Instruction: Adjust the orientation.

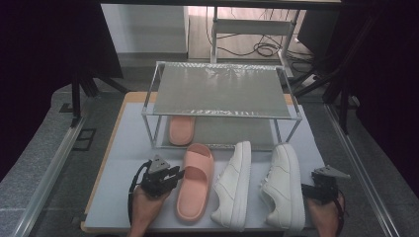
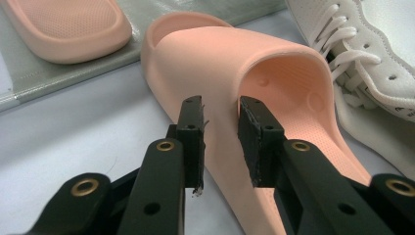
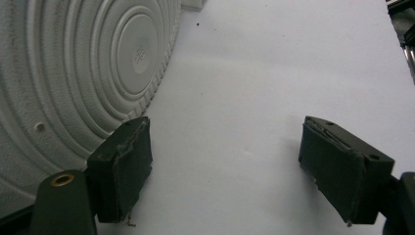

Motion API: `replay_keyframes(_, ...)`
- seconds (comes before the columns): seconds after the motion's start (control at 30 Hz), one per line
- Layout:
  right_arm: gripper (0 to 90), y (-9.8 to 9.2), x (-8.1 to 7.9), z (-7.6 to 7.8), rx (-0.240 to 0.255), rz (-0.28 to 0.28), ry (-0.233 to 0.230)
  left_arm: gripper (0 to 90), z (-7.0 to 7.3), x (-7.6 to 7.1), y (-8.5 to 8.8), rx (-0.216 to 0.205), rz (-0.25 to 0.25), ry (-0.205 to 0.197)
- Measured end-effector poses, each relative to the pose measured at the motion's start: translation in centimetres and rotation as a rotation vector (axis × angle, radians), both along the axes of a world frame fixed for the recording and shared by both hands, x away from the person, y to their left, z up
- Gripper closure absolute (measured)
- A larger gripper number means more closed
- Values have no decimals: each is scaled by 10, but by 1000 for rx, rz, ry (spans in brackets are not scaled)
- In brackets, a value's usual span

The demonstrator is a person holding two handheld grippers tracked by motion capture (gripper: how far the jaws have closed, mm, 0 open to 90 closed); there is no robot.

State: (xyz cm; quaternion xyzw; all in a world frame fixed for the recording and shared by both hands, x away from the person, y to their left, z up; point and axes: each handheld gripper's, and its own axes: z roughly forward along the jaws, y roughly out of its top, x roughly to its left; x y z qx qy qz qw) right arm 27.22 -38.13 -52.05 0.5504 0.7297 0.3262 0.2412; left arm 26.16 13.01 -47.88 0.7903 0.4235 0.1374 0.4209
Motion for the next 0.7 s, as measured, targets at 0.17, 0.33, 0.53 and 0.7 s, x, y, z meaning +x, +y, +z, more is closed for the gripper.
replay_keyframes(0.17, 203, 0, 0, 0, 0, 1, 2, 706, 0, 1, -6, 4, -7, 5)
replay_keyframes(0.33, 203, 0, 0, 0, -1, 1, 2, 706, -3, 7, -12, 28, 17, 17)
replay_keyframes(0.53, 203, 0, 0, 0, 0, 0, 0, 721, -3, 13, -13, 29, 41, 27)
replay_keyframes(0.7, 203, 0, 0, 0, -2, 2, 0, 763, -3, 14, -11, 14, 59, 36)
